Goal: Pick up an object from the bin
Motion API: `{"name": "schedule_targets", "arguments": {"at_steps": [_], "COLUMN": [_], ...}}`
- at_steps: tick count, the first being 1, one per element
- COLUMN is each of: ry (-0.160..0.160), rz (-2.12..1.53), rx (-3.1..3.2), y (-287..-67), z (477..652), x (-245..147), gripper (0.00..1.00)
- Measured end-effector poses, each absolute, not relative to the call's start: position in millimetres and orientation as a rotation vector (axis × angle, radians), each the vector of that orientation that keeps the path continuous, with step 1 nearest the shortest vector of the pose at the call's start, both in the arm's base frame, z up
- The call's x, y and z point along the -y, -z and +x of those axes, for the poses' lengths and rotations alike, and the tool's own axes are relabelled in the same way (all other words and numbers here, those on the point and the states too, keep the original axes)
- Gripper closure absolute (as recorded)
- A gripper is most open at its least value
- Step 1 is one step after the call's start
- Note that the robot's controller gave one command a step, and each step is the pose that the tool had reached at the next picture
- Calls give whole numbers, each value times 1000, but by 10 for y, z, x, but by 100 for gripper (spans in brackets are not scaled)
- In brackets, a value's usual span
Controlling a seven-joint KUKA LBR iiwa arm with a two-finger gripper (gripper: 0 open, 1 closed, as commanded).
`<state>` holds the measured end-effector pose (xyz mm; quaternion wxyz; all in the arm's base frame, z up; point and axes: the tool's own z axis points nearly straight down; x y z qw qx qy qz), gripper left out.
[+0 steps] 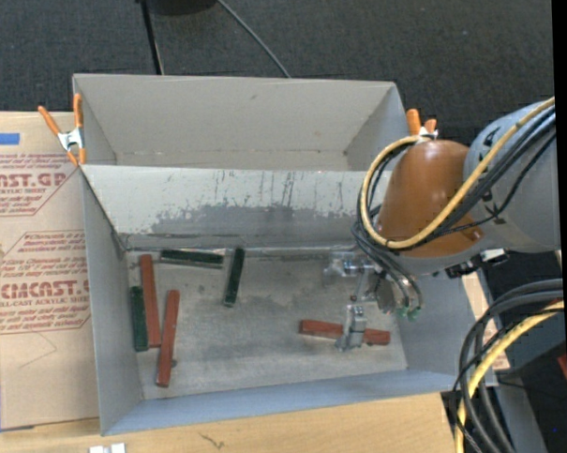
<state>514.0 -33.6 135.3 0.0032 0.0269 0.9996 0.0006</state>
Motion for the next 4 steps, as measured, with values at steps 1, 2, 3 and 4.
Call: {"name": "schedule_targets", "arguments": {"at_steps": [1,2,3,4], "ry": [-3,-2,-2,-1], "rz": [117,211,405,476], "rx": [-3144,-3134,-3115,-3107], "y": [-1124,-1125,-718,-694], "z": [5153,5135,5105,4997], "x": [387,579,539,506], "gripper": [0,0,0,100]}}
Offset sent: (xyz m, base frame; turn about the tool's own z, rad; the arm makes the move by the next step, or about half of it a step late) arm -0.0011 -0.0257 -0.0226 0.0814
